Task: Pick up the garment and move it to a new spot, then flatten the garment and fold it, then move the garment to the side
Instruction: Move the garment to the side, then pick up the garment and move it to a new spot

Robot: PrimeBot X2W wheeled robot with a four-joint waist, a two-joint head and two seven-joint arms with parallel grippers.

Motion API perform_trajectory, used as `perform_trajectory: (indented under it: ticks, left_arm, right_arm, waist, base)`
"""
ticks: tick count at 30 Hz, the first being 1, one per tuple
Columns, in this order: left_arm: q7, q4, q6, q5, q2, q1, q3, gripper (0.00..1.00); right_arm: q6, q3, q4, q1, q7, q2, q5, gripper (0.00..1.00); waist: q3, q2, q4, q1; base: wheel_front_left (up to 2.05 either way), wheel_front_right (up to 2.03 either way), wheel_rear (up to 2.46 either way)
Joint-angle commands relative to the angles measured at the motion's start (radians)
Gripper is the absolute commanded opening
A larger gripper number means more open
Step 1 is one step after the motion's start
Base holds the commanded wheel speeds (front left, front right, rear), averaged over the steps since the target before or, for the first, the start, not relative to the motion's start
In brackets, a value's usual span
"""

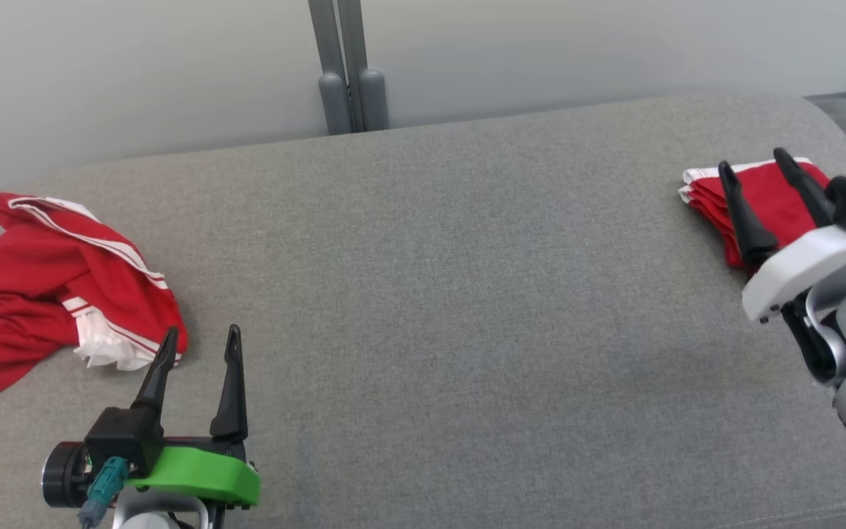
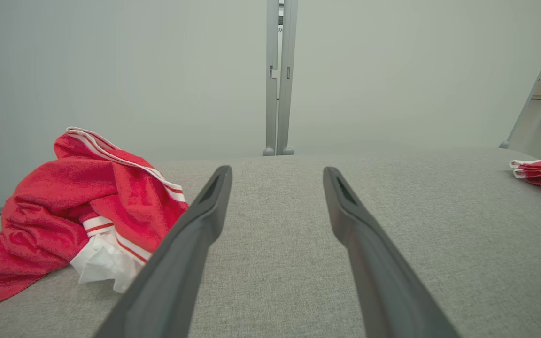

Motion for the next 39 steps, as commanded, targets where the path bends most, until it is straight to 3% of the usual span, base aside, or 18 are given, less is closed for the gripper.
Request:
perform_trajectory:
  ticks: [1,8,13,23,39]
  left_arm:
    - [-0.003,-0.005,0.007,-0.010,0.006,0.019,0.006,1.00]
    - [-0.003,-0.028,0.014,-0.014,-0.010,0.057,0.020,1.00]
    - [-0.003,-0.023,-0.001,0.001,-0.029,0.074,0.036,1.00]
    - [-0.003,-0.031,-0.021,0.059,-0.064,0.102,0.081,1.00]
    - [-0.003,-0.009,-0.059,0.097,-0.085,0.078,0.102,1.00]
  right_arm:
    - [0.000,-0.032,-0.036,0.056,-0.004,0.005,-0.026,1.00]
    - [-0.001,-0.203,-0.286,0.338,-0.004,0.093,-0.116,1.00]
    - [-0.001,-0.286,-0.374,0.470,-0.003,0.144,-0.170,1.00]
    - [0.000,-0.346,-0.395,0.548,-0.003,0.210,-0.202,1.00]
    - [0.000,-0.329,-0.384,0.525,-0.003,0.213,-0.206,1.00]
  waist:
    - [-0.067,0.0000,0.033,0.0001]
    - [-0.073,0.0000,0.048,0.0001]
    - [-0.068,0.0000,0.054,0.0001]
    - [-0.065,0.0000,0.055,0.0001]
    - [-0.067,0.0000,0.066,0.0001]
  base:
    - [0.00,0.00,0.00]
    - [0.00,0.00,0.00]
    - [0.00,0.00,0.00]
    - [0.00,0.00,0.00]
    - [0.00,0.00,0.00]
